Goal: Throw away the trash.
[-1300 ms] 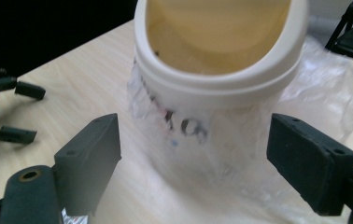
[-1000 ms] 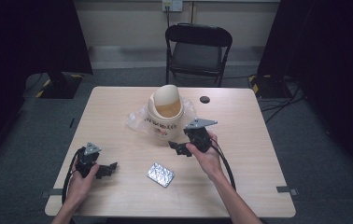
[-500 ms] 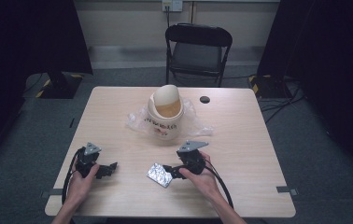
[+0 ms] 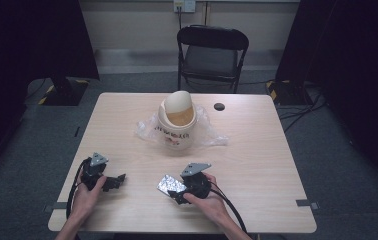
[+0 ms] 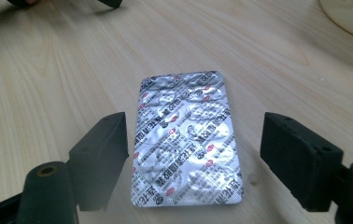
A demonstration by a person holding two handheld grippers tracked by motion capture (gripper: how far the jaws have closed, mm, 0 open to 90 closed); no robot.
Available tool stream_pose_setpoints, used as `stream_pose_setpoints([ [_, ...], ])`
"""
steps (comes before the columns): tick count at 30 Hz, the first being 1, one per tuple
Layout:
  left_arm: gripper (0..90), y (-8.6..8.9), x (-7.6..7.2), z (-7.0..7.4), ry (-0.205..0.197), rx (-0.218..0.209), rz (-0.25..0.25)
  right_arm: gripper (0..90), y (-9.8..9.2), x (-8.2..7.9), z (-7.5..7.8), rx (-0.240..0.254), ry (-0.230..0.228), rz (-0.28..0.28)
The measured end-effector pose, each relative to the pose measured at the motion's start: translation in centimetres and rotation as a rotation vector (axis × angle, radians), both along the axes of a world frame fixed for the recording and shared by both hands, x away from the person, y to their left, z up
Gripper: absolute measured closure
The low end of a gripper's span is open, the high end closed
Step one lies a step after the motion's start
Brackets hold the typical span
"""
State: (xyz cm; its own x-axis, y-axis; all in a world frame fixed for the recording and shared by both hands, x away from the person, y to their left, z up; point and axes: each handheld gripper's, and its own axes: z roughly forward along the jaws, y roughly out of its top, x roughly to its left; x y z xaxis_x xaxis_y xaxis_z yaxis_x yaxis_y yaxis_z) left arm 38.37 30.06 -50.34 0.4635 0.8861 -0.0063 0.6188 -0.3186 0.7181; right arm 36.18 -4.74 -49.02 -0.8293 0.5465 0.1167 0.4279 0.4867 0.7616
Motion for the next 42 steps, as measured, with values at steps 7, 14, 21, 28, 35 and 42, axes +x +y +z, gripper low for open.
stream_pose_setpoints([
  [7,0.2,0.0,0.0,0.0,0.0,0.0,0.0,22.8,0.7,-0.3,-0.8,-0.026,-0.02,0.017],
  [14,0.2,0.0,0.0,0.0,0.0,0.0,0.0,28.4,1.2,-0.8,-1.0,-0.086,-0.081,0.014],
  [21,0.2,0.0,0.0,0.0,0.0,0.0,0.0,33.9,1.2,-0.7,-1.0,-0.08,-0.079,-0.005],
  [28,0.2,0.0,0.0,0.0,0.0,-0.001,-0.001,34.3,1.0,-0.5,-0.9,-0.067,-0.069,-0.008],
  [35,0.3,0.0,0.0,0.0,0.0,0.0,0.0,34.3,0.4,0.0,-0.3,-0.033,-0.049,-0.012],
  [42,0.2,0.0,0.0,0.0,0.0,-0.001,-0.001,34.3,-0.2,0.5,0.5,-0.014,-0.049,-0.021],
])
